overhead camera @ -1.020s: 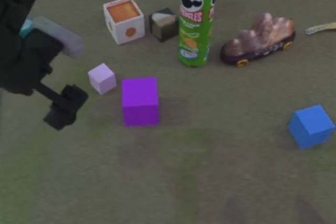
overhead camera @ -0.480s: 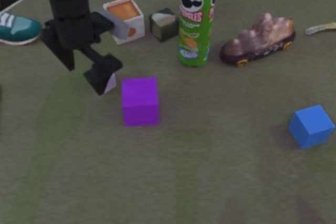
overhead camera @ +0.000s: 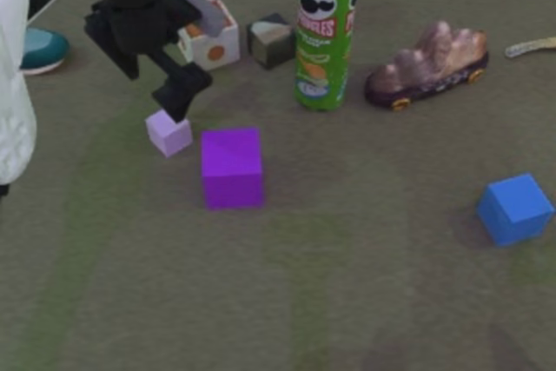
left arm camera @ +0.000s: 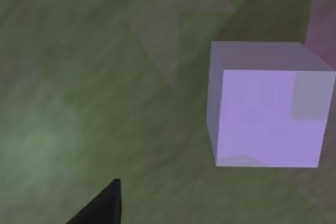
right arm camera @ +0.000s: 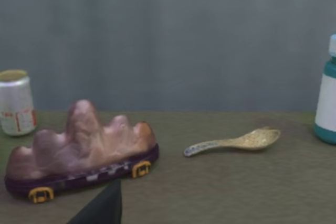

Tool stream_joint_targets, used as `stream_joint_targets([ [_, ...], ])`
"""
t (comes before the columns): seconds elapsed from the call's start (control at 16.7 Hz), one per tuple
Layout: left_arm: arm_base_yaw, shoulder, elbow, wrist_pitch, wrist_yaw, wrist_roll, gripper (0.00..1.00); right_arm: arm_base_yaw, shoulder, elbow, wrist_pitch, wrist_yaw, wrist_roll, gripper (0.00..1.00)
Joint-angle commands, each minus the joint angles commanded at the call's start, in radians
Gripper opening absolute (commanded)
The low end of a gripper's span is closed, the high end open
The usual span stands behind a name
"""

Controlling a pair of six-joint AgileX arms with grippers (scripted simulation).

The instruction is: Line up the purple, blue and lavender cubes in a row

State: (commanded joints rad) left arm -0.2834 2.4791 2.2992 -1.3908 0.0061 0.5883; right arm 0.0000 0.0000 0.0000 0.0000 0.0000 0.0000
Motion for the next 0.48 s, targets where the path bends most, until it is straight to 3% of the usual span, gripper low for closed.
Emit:
stream_joint_targets([
  [0.3,-0.003,-0.001,-0.019,0.016,0.0,-0.002,1.0,0.0,0.0,0.0,0.0,0.0,0.0,1.0],
  [0.48,-0.001,0.013,-0.102,0.115,0.0,-0.001,1.0,0.0,0.0,0.0,0.0,0.0,0.0,1.0],
])
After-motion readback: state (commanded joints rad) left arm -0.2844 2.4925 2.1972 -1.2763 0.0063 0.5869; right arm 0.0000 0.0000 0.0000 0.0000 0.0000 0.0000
